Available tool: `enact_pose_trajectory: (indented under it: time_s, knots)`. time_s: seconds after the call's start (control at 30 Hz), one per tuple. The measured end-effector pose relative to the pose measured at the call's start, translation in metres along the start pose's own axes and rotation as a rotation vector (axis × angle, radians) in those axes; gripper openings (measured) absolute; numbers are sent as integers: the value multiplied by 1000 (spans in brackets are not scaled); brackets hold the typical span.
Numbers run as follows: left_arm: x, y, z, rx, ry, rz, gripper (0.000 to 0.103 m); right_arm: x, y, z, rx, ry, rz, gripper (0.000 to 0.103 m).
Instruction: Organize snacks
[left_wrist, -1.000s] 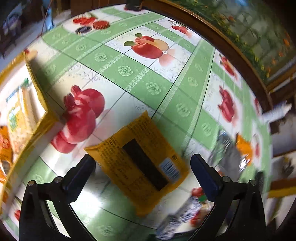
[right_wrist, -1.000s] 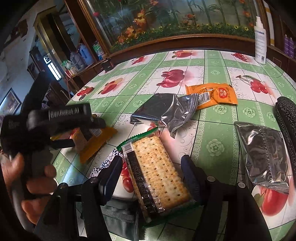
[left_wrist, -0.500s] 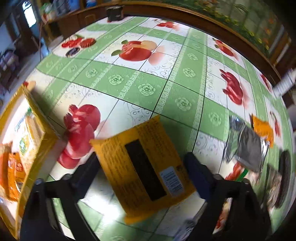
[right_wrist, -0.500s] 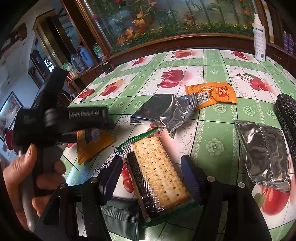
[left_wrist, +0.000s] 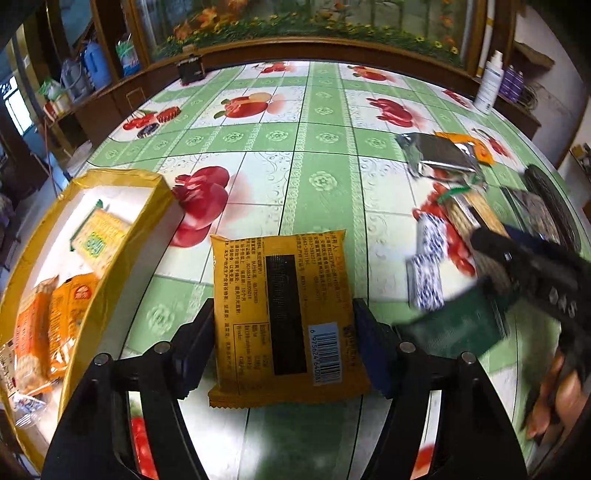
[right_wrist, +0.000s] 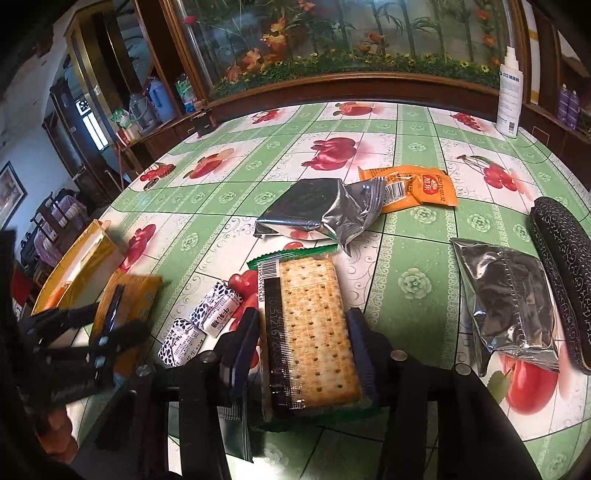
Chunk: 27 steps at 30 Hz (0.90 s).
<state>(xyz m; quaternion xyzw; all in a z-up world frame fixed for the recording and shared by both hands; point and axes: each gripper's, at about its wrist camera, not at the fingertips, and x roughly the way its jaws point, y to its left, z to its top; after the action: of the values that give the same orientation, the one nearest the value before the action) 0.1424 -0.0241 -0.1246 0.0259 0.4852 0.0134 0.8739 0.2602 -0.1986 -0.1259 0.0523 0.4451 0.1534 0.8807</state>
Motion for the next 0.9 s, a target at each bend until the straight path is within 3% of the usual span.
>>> enact_pose_trajectory:
  time_s: [0.2,0.47,0.9]
  knots:
    - [-39,7,-8,34,-103,15,70,-30,7,1,15,-108,40,47]
    - [-70,17,-15,26,-176,-1,70,-71,-6,-1,142,-263,188,47]
    - [-91,43,-25,-14,-227,5,70,-100,3,-17,224,-328,295,47]
